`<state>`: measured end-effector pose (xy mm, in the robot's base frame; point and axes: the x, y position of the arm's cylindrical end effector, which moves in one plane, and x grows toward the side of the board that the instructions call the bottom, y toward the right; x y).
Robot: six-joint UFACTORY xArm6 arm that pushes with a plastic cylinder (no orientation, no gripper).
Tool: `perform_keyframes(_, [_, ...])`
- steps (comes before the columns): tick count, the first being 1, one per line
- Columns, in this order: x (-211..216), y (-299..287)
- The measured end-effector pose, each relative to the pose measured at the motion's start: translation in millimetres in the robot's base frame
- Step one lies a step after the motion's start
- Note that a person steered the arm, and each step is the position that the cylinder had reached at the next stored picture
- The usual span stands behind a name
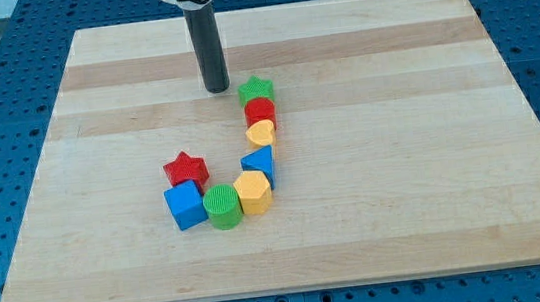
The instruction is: Move the arm towards the center left
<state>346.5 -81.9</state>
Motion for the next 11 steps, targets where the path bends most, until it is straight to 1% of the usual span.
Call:
perform_keyframes(1, [7.1,-11.8])
perform_keyframes(2, [20.8,-12.0])
perform_keyframes(3, [24.1,-11.5])
perform_keyframes(7, [24.1,-12.2])
perform_keyframes(9, [26.2,-30.8])
perform_keyframes(11, [50.7,-30.8])
